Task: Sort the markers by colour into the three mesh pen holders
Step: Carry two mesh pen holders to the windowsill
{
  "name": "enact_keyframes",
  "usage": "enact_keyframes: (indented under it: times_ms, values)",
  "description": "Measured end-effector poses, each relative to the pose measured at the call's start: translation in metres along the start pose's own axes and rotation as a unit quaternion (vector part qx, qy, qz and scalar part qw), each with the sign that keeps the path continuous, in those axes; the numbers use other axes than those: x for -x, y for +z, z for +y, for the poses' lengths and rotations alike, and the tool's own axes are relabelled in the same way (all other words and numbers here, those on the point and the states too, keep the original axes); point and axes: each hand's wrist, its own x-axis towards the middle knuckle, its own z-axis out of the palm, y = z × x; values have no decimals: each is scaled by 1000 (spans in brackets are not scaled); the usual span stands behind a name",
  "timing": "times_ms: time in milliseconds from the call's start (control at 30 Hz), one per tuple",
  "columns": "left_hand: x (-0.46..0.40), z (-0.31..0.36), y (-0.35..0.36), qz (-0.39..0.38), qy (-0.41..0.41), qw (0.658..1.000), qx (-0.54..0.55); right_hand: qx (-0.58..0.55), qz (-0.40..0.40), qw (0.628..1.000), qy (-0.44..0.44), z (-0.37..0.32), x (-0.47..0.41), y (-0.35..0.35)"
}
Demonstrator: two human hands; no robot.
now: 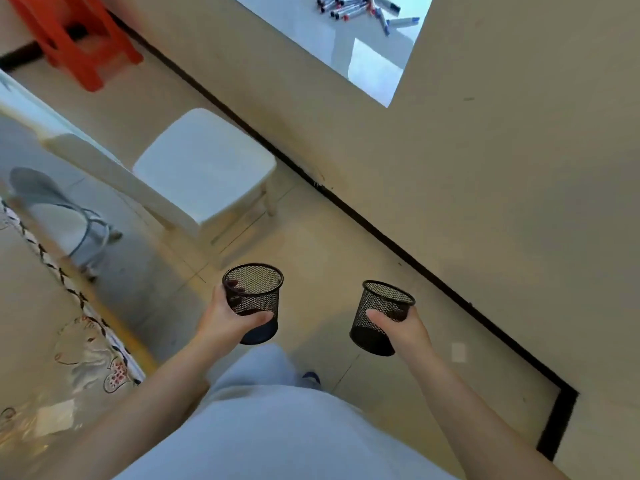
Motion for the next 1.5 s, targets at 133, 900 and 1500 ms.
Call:
enact_keyframes:
  times_ms: [133,900,1500]
  values:
    - [-52,29,-6,21,-24,999,15,-2,-18,1000,8,-46,-55,12]
    - [-427,273,-36,7,-26,1000,5,-6,-29,1000,9,-354,-362,71]
    - [-622,428,-56,19,24,999,14,-54,-28,997,-43,-533,-532,107]
